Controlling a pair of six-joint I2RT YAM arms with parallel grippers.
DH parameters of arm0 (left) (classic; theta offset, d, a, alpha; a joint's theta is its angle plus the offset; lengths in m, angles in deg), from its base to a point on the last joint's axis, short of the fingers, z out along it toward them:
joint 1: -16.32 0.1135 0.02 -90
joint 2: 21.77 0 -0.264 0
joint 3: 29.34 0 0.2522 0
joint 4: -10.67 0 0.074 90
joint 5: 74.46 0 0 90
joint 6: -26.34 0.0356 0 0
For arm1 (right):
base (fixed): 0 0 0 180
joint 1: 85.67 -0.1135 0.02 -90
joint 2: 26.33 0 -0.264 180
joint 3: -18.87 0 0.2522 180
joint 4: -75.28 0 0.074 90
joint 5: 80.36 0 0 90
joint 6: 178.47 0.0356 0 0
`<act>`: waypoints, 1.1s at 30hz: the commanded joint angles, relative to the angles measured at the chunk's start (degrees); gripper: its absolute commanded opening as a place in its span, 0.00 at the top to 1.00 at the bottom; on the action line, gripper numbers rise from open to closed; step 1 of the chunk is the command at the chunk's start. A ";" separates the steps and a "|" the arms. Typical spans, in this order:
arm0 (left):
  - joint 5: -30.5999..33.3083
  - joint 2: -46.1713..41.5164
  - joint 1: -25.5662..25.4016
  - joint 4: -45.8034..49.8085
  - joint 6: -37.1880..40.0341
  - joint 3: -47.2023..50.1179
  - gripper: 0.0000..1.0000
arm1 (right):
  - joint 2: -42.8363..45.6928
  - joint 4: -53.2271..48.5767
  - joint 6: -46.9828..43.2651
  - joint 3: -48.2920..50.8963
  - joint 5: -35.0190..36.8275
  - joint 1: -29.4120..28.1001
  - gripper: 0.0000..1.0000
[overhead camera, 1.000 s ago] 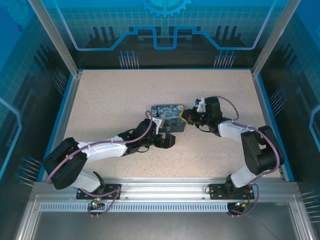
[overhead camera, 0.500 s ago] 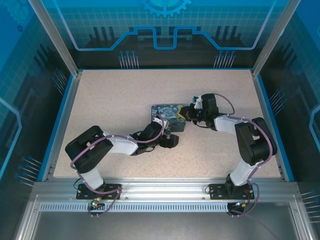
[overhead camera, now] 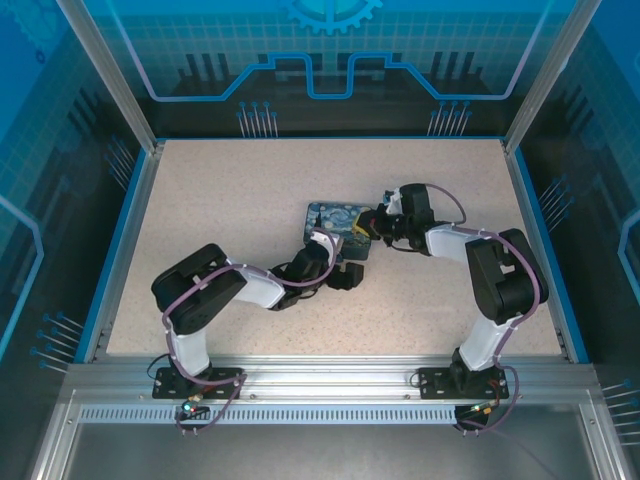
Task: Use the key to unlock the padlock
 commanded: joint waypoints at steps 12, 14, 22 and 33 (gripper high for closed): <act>-4.34 1.35 0.01 -10.98 -11.36 -0.20 0.07 | -1.39 -2.76 -1.45 -1.29 -1.41 0.74 1.00; -4.06 2.12 0.06 -11.16 -12.47 -0.40 0.07 | -1.37 -2.74 -1.49 -0.97 -1.27 0.82 1.00; -2.40 6.88 0.10 -14.09 -17.83 -0.13 0.12 | -1.11 -2.63 -1.61 -0.51 -1.19 0.77 1.00; 5.28 6.76 0.03 -13.77 -22.77 2.10 0.34 | -1.39 -2.55 -1.59 -0.54 -1.39 0.78 1.00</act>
